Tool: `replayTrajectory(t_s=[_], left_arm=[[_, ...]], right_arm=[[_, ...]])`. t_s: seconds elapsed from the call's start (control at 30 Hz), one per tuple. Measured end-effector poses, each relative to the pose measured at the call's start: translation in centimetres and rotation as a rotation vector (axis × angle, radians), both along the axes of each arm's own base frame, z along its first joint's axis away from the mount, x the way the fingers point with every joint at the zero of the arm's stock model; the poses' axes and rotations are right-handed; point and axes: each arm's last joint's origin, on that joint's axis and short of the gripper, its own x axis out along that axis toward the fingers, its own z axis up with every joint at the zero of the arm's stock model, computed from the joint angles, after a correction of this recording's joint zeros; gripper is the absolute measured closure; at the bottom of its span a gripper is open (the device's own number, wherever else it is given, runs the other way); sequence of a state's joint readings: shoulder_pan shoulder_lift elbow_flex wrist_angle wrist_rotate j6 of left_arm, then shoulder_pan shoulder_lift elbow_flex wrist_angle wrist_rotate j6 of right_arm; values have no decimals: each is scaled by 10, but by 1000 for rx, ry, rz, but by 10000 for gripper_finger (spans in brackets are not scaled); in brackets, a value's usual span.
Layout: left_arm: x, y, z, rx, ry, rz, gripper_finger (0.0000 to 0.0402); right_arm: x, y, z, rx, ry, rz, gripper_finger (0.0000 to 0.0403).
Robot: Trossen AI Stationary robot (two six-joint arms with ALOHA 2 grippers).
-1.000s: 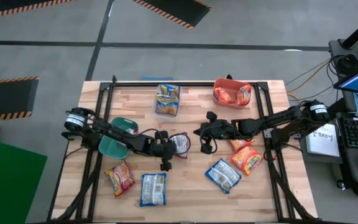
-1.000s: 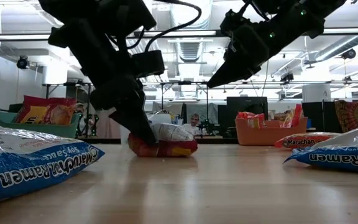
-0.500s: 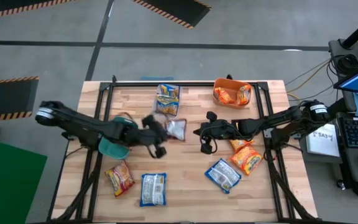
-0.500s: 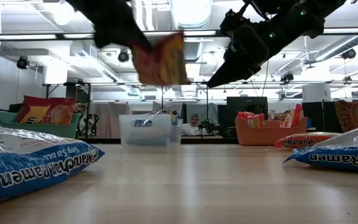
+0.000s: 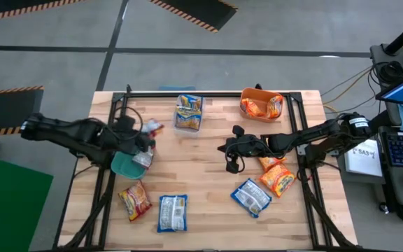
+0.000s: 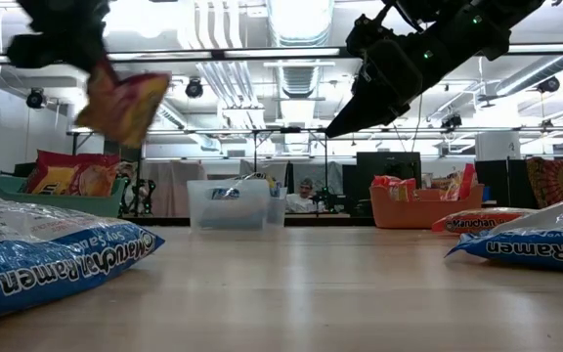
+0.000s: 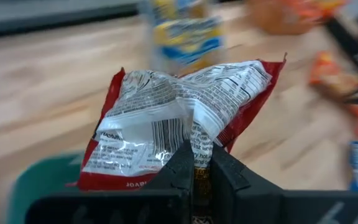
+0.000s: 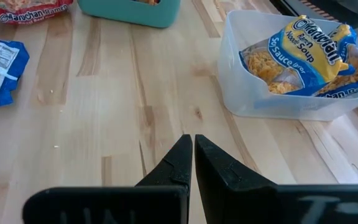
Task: Sort Maruchan noodles
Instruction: Put the red noodle pack in the blue bin
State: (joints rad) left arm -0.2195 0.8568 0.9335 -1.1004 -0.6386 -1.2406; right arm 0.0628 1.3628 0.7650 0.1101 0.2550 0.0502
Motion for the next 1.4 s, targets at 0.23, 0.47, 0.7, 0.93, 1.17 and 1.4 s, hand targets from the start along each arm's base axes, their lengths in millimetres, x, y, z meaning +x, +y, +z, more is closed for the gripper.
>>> replayTrajectory(t_s=[0.23,0.47,0.7,0.93,1.17,1.4], left_arm=[[-12,0,-19,-160,121,109,389],[-14,-1,-40,-216,164,193,396],[-11,-3,-50,-299,26,216,395],[-16,-2,-69,-315,66,276,393],[-18,-2,-74,-333,54,320,358],[-21,-1,-56,-317,81,295,322]], right_arm=[[0,0,0,-15,4,9,394],[0,0,0,-20,5,13,394],[0,0,0,-27,7,17,394],[-1,1,-2,-18,14,37,394],[-6,1,-11,10,41,46,394],[-6,1,-11,11,39,46,394]])
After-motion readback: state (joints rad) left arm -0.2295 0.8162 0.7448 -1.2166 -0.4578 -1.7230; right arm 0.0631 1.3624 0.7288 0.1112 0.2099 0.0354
